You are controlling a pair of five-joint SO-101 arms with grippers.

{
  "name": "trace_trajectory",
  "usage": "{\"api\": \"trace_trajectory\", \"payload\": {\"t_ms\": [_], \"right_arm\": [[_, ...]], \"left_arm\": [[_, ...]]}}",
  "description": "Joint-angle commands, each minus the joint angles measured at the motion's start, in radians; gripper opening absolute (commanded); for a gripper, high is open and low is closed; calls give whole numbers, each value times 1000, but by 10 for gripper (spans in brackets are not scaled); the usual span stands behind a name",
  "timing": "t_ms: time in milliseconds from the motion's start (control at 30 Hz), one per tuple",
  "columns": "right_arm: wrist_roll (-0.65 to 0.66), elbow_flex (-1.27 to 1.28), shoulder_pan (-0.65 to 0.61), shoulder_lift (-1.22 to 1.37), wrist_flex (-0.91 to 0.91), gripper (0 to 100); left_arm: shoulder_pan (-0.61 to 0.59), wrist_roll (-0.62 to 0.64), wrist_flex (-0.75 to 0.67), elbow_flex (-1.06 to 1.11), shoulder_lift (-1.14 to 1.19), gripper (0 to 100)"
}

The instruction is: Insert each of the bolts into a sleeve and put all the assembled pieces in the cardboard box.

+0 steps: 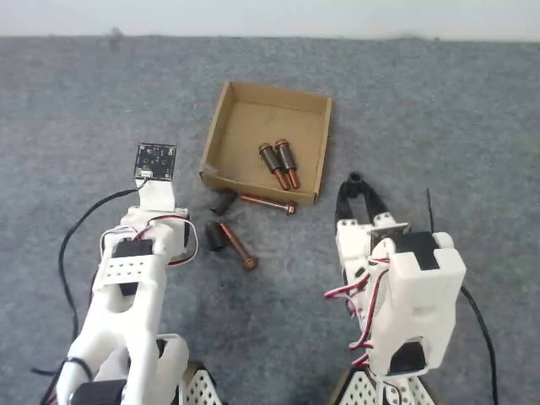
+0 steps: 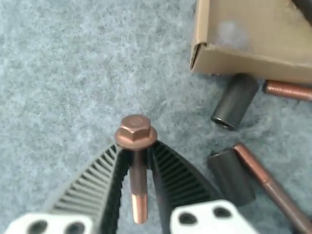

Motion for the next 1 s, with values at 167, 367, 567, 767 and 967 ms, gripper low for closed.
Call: {"api": "trace_trajectory", "payload": {"t_ms": [167, 367, 567, 767, 967], "right_arm": [[40, 80, -45, -61, -36, 7], [38, 80, -76, -61, -36, 6], [40, 80, -124, -59, -36, 6], [40, 83, -200, -76, -36, 6], [35, 110, -262, -186, -31, 6]], "left_arm": [[0, 6, -32, -13, -49, 11], [-2, 6, -34, -18, -51, 11], [-2, 14, -155, -13, -51, 11], [-2, 14, -164, -16, -51, 11], [0, 14, -169, -25, -51, 11]]}}
